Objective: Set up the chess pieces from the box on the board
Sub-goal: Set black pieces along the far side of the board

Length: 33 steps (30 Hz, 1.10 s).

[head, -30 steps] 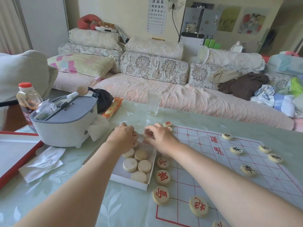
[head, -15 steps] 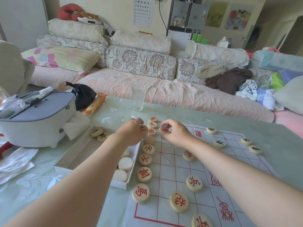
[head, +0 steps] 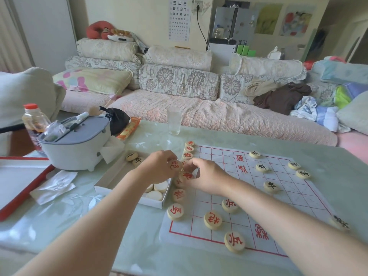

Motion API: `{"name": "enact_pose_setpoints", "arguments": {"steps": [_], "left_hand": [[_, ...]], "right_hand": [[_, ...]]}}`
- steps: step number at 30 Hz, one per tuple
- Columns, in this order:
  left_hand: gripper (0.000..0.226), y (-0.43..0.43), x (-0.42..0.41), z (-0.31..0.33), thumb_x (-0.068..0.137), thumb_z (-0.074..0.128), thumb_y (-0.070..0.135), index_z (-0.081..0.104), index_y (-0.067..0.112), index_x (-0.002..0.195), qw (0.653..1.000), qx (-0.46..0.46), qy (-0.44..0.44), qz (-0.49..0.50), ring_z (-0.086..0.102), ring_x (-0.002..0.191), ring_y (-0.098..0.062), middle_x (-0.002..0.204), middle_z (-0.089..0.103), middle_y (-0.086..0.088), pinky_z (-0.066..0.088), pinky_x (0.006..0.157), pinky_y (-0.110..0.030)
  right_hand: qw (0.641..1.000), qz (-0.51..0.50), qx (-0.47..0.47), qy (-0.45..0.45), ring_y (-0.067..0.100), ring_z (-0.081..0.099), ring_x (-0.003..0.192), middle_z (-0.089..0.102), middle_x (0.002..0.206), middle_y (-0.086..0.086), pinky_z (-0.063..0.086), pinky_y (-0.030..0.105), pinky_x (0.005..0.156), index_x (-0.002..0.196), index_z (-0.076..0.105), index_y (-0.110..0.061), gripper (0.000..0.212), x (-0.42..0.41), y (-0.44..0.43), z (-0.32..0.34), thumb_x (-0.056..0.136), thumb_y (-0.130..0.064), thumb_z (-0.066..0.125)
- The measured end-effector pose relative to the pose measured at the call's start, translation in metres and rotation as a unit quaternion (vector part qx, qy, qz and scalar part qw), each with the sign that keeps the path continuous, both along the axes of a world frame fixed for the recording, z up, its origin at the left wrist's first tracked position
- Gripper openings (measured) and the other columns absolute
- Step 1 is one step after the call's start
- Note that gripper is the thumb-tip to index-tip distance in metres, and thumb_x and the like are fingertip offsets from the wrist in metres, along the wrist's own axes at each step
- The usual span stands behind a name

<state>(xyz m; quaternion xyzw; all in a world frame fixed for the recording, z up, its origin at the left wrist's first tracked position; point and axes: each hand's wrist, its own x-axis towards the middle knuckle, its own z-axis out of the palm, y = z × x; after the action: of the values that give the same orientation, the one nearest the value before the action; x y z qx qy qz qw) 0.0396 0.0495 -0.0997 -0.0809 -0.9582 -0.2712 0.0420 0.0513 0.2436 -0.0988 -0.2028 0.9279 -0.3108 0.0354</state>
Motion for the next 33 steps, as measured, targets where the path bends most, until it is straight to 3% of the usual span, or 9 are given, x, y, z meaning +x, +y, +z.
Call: {"name": "enact_pose_setpoints", "arguments": {"steps": [7,12,18,20,22,25,28,31,33], "left_hand": [[0.046,-0.022,0.058,-0.013,0.079,0.072,0.039,0.058,0.024,0.12,0.999,0.028,0.026,0.036,0.055,0.093,-0.012,0.109,0.06,0.007,0.038,0.077,-0.021],[0.039,-0.029,0.078,-0.02,0.076,0.075,0.034,0.061,0.027,0.112,1.0,0.005,0.005,0.01,0.056,0.088,-0.012,0.106,0.061,0.006,0.04,0.074,-0.022],[0.045,-0.031,0.083,-0.011,0.076,0.077,0.03,0.06,0.025,0.117,1.0,-0.005,0.009,0.01,0.053,0.088,-0.011,0.107,0.058,0.009,0.036,0.071,-0.02],[0.045,-0.03,0.084,-0.01,0.076,0.076,0.029,0.059,0.025,0.118,1.0,0.014,0.006,0.012,0.055,0.085,-0.011,0.107,0.058,0.009,0.038,0.068,-0.019],[0.046,-0.027,0.083,-0.009,0.076,0.078,0.028,0.059,0.027,0.118,0.999,0.051,-0.008,0.017,0.058,0.082,-0.011,0.106,0.059,0.01,0.042,0.066,-0.017],[0.044,-0.02,0.08,-0.01,0.073,0.08,0.024,0.06,0.03,0.112,0.994,0.107,-0.029,0.019,0.062,0.083,-0.013,0.1,0.063,0.01,0.05,0.069,-0.022],[0.043,-0.009,0.077,-0.007,0.07,0.082,0.018,0.062,0.035,0.103,0.987,0.153,-0.043,0.004,0.064,0.083,-0.012,0.097,0.066,0.007,0.057,0.074,-0.029],[0.045,0.007,0.077,-0.002,0.067,0.085,0.014,0.066,0.031,0.104,0.982,0.177,-0.059,-0.024,0.066,0.079,-0.009,0.093,0.069,0.007,0.056,0.069,-0.019],[0.05,0.017,0.076,0.0,0.065,0.086,0.017,0.064,0.032,0.108,0.981,0.18,-0.067,-0.029,0.067,0.079,-0.009,0.091,0.07,0.007,0.054,0.065,-0.015]], "right_hand": [[0.993,0.084,0.07,-0.035,-0.016,0.053,0.067,0.059,0.073,-0.035,0.036,0.007,0.055,0.095,0.068,-0.037,0.032,0.074,-0.005,-0.003,0.068,-0.038,0.085],[0.986,0.125,0.111,-0.008,-0.002,0.054,0.072,0.064,0.093,-0.017,0.041,0.018,0.063,0.098,0.068,-0.038,0.032,0.091,-0.014,-0.018,0.069,-0.034,0.083],[0.983,0.136,0.117,0.026,0.001,0.056,0.1,0.063,0.11,-0.023,0.049,0.029,0.087,0.098,0.067,-0.037,0.024,0.092,-0.018,-0.036,0.074,-0.04,0.071],[0.983,0.143,0.114,0.035,0.001,0.056,0.102,0.057,0.117,-0.025,0.047,0.026,0.089,0.095,0.069,-0.035,0.02,0.092,-0.019,-0.039,0.077,-0.043,0.068],[0.989,0.126,0.067,0.033,-0.005,0.055,0.089,0.051,0.112,-0.024,0.043,0.019,0.08,0.09,0.067,-0.034,0.015,0.091,-0.019,-0.036,0.08,-0.045,0.068],[0.996,0.046,-0.066,0.039,-0.011,0.052,0.079,0.052,0.098,-0.021,0.035,0.011,0.07,0.088,0.063,-0.034,0.007,0.083,-0.02,-0.029,0.087,-0.03,0.068],[0.985,-0.058,-0.161,-0.005,0.0,0.058,0.085,0.059,0.105,-0.014,0.04,0.016,0.07,0.102,0.062,-0.027,0.01,0.07,-0.018,-0.022,0.093,-0.032,0.064],[0.942,-0.097,-0.288,-0.141,0.014,0.068,0.074,0.067,0.104,0.0,0.051,0.029,0.058,0.111,0.058,-0.023,0.019,0.063,-0.016,-0.019,0.094,-0.029,0.065],[0.916,-0.097,-0.345,-0.179,0.016,0.071,0.07,0.07,0.102,0.009,0.054,0.03,0.056,0.111,0.057,-0.018,0.019,0.059,-0.013,-0.018,0.094,-0.019,0.066]]}}
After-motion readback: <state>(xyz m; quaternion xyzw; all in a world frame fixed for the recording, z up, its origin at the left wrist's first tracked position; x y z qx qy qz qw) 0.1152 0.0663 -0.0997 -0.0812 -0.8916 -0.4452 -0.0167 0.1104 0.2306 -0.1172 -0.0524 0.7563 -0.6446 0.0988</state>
